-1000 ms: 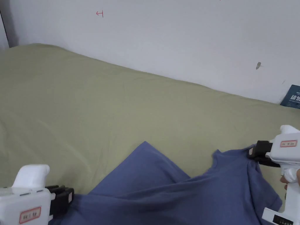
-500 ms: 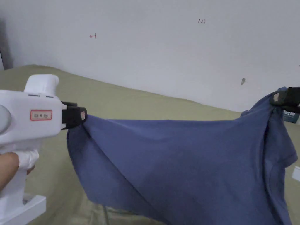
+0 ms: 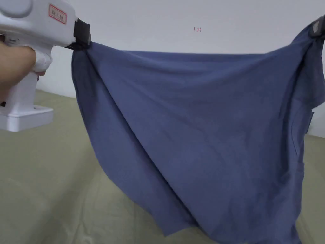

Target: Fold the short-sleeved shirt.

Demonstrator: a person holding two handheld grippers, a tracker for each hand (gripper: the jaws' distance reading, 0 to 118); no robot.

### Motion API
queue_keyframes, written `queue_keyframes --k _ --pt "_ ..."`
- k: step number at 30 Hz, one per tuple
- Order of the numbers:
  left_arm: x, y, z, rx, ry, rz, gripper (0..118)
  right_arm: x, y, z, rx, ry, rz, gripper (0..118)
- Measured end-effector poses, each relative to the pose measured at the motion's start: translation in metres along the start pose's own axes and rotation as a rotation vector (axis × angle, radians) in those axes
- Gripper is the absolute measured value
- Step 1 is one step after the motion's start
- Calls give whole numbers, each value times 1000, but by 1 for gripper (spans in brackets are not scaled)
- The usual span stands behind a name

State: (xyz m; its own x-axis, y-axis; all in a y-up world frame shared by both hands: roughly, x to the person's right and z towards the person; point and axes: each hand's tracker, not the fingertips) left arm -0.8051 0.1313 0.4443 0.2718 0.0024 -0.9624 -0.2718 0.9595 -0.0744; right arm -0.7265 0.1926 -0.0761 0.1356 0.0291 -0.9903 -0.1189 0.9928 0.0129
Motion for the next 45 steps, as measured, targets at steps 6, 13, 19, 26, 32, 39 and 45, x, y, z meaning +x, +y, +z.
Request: queue_keyframes --k 6,13,19,26,32,39,45 --pt "-7 41 -32 66 75 25 5 -11 36 -5 105 -25 83 4" --pt "2 72 -31 151 114 -35 5 -6 76 -31 220 13 85 4" --pt "0 68 -28 171 89 -43 5 -2 65 -13 234 52 86 4" --pt "1 16 -11 110 30 -30 5 1 3 23 150 132 42 4" --pt "-1 -41 24 50 -8 -16 5 -16 -46 74 58 157 116 4" --pt "2 -108 84 -15 -41 -32 5 -16 -105 140 -32 221 89 4" --pt "-7 -172 134 -52 -97 -15 5 -9 -160 187 -76 256 47 4"
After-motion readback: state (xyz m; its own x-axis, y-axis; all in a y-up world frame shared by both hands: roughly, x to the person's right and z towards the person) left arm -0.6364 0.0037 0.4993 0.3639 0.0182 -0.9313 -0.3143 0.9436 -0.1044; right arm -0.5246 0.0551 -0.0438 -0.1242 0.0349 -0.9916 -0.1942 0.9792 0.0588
